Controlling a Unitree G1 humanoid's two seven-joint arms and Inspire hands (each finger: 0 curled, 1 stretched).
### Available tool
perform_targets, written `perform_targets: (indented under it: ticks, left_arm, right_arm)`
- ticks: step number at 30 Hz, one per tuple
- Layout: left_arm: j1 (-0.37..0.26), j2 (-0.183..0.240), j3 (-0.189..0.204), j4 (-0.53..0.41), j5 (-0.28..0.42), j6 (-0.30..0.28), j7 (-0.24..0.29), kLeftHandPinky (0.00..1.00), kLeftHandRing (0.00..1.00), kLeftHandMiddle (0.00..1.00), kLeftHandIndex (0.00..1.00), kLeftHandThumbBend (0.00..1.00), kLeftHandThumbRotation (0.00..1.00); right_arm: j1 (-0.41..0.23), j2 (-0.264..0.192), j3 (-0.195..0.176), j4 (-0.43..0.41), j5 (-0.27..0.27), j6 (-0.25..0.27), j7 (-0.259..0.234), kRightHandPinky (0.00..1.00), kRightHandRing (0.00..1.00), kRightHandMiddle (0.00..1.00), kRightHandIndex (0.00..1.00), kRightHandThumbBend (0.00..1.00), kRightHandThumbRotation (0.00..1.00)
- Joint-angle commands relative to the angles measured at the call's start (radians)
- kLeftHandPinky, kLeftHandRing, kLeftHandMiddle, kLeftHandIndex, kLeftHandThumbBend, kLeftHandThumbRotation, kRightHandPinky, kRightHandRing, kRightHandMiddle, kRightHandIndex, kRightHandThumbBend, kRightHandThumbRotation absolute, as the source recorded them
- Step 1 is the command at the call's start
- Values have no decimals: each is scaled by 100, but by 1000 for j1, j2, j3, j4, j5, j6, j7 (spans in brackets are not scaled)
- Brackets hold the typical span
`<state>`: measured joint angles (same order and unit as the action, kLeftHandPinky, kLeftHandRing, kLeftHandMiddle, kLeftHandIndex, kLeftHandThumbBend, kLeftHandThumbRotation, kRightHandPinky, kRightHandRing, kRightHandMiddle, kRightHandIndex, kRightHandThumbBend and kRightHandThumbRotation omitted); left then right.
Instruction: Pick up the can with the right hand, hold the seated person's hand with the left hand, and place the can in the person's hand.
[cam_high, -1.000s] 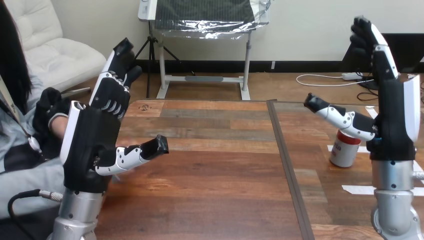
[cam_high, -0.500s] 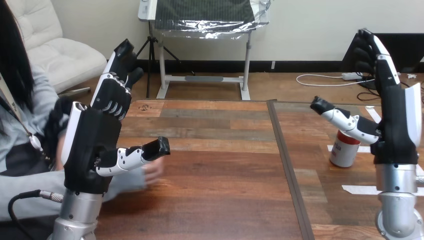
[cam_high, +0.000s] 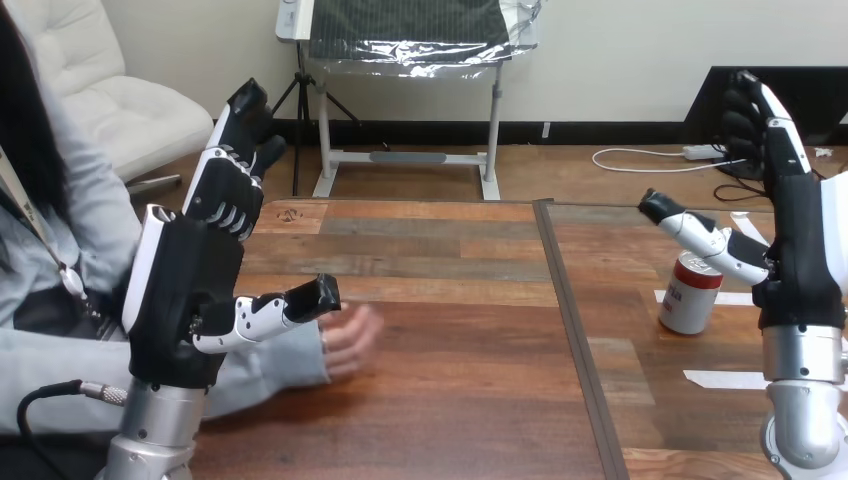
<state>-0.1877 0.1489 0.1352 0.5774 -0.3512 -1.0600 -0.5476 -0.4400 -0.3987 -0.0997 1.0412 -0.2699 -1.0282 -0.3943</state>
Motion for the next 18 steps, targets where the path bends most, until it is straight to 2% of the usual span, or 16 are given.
perform_targets:
  ticks: [1,7,11,18]
  left_arm:
    - [-28,8,-2,-10,-11,3,-11,96,100,100,97,100,43]
    - [-35,5,3,6,-11,-10,-17,98,100,100,97,100,42]
    - [-30,3,7,4,1,-11,-5,97,100,100,96,100,43]
    - [-29,8,7,7,-17,-9,-19,97,100,100,97,100,42]
  right_arm:
    - [-106,-16,-12,38,34,0,33,84,86,88,91,100,52]
    - [-116,-22,-7,67,37,40,44,86,88,89,92,100,52]
    - [-124,-21,-11,97,56,43,74,87,88,89,92,100,51]
    - [-132,-22,-5,125,50,80,75,86,88,89,92,100,51]
